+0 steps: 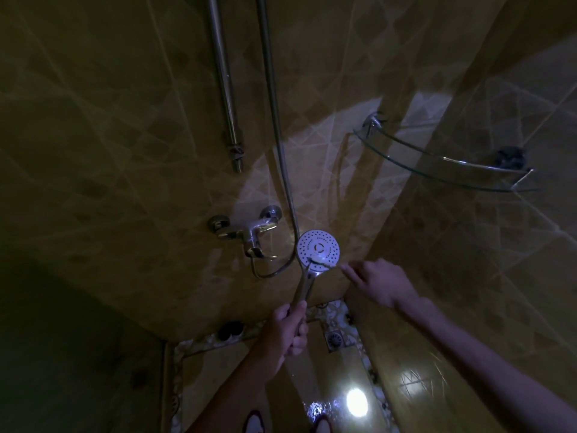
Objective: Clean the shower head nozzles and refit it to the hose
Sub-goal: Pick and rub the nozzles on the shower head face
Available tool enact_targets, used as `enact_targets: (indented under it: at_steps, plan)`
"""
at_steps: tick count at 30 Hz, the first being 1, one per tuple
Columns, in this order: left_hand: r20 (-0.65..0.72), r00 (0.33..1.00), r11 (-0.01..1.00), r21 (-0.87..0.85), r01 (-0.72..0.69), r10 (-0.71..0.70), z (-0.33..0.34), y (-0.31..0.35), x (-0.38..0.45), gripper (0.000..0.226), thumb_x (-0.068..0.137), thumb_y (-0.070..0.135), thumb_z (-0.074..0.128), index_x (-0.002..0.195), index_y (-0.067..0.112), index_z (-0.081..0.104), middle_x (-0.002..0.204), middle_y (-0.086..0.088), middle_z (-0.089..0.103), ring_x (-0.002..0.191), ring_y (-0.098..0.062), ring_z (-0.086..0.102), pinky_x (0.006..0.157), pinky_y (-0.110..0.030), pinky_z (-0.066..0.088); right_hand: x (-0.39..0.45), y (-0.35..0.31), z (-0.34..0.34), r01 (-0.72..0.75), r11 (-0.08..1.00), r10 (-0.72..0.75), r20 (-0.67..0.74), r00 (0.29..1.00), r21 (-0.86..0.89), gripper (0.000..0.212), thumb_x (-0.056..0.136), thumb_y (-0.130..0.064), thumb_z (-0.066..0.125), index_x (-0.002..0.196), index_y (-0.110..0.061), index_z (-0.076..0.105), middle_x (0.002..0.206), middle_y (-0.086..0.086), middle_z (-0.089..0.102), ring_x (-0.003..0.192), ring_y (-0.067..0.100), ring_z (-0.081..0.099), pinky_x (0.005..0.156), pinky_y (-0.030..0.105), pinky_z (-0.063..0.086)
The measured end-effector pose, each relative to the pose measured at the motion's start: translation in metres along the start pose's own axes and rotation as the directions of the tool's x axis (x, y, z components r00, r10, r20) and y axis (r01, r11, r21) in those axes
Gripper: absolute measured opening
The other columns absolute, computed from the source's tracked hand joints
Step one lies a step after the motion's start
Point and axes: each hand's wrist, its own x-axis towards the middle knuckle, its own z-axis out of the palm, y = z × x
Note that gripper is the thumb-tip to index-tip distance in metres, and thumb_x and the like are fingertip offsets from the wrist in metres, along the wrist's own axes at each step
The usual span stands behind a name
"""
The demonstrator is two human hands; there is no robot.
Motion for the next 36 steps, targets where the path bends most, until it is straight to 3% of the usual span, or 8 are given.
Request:
enact_targets:
  at_steps: [2, 6, 12, 17, 22, 27, 32, 36]
  plan:
    - [0.0, 1.0, 1.0, 0.01, -0.012, 0.012, 0.0, -0.002, 0.002, 0.027, 0.094, 0.031, 0.05, 0.073, 0.016, 0.041, 0.048, 0.006, 0.04, 0.033, -0.005, 0.028, 0.037, -0.01, 0.015, 0.006, -0.002, -0.007, 0.017, 0.996, -0.02, -0.031, 0.999, -0.082, 0.059, 0.093, -0.066, 0.018, 0.093, -0.026, 0.061, 0.082, 0.006, 0.069, 0.081, 0.026, 0.068, 0.062, 0.031, 0.047]
    - [0.026, 0.999, 1.0, 0.003, -0.031, 0.031, 0.005, -0.002, 0.004, 0.029, 0.094, 0.032, 0.051, 0.071, 0.017, 0.04, 0.05, 0.005, 0.042, 0.033, -0.005, 0.03, 0.036, -0.01, 0.015, 0.03, 0.004, -0.03, -0.108, 0.991, 0.1, -0.108, 0.989, -0.075, 0.058, 0.095, -0.064, 0.021, 0.095, -0.025, 0.063, 0.091, 0.013, 0.071, 0.088, 0.033, 0.068, 0.066, 0.035, 0.05]
    - [0.019, 0.999, 0.999, -0.013, -0.031, 0.031, 0.003, -0.001, 0.008, 0.027, 0.093, 0.032, 0.053, 0.073, 0.016, 0.042, 0.051, 0.004, 0.043, 0.033, -0.005, 0.032, 0.034, -0.011, 0.017, 0.031, -0.017, -0.02, 0.087, 0.977, -0.078, 0.052, 0.996, -0.194, 0.06, 0.094, -0.066, 0.019, 0.102, -0.025, 0.061, 0.099, 0.011, 0.07, 0.095, 0.032, 0.068, 0.068, 0.033, 0.047]
    - [0.004, 1.0, 1.0, -0.014, -0.017, 0.017, 0.007, -0.003, 0.014, 0.03, 0.093, 0.033, 0.053, 0.07, 0.018, 0.041, 0.049, 0.005, 0.043, 0.032, -0.005, 0.032, 0.036, -0.01, 0.017, 0.052, -0.011, -0.049, -0.083, 0.975, 0.092, 0.031, 0.995, -0.205, 0.055, 0.096, -0.062, 0.022, 0.12, -0.033, 0.062, 0.107, 0.012, 0.069, 0.1, 0.031, 0.067, 0.076, 0.035, 0.05]
    - [0.002, 0.999, 0.999, -0.008, -0.04, 0.04, 0.004, 0.0, 0.012, 0.03, 0.092, 0.035, 0.052, 0.071, 0.016, 0.041, 0.049, 0.005, 0.042, 0.031, -0.005, 0.031, 0.035, -0.01, 0.016, 0.039, -0.035, -0.04, 0.099, 0.968, -0.07, 0.134, 0.989, -0.229, 0.06, 0.093, -0.066, 0.024, 0.112, -0.024, 0.063, 0.108, 0.015, 0.068, 0.099, 0.034, 0.066, 0.077, 0.037, 0.05]
    - [0.016, 0.998, 0.998, -0.003, -0.068, 0.068, 0.004, 0.005, 0.005, 0.027, 0.094, 0.033, 0.051, 0.073, 0.017, 0.043, 0.05, 0.005, 0.042, 0.033, -0.004, 0.03, 0.036, -0.011, 0.015, 0.062, -0.012, -0.067, -0.09, 0.969, 0.101, 0.038, 0.994, -0.229, 0.056, 0.097, -0.06, 0.025, 0.112, -0.023, 0.064, 0.102, 0.011, 0.068, 0.093, 0.03, 0.066, 0.073, 0.034, 0.049]
    - [0.015, 0.998, 0.998, -0.018, -0.056, 0.056, 0.003, 0.003, 0.003, 0.027, 0.093, 0.034, 0.051, 0.075, 0.016, 0.042, 0.052, 0.005, 0.042, 0.034, -0.004, 0.03, 0.035, -0.011, 0.016, 0.044, -0.033, -0.041, 0.125, 0.956, -0.094, 0.127, 0.987, -0.265, 0.065, 0.092, -0.071, 0.019, 0.113, -0.028, 0.063, 0.105, 0.011, 0.069, 0.099, 0.031, 0.067, 0.075, 0.036, 0.049]
    - [0.017, 0.998, 0.998, 0.012, -0.066, 0.066, 0.003, 0.003, 0.0, 0.027, 0.093, 0.034, 0.052, 0.075, 0.016, 0.042, 0.051, 0.006, 0.042, 0.035, -0.005, 0.029, 0.036, -0.011, 0.016, 0.061, -0.021, -0.06, -0.077, 0.965, 0.093, 0.054, 0.994, -0.25, 0.048, 0.097, -0.054, 0.03, 0.106, -0.021, 0.063, 0.105, 0.01, 0.069, 0.096, 0.029, 0.067, 0.074, 0.033, 0.05]
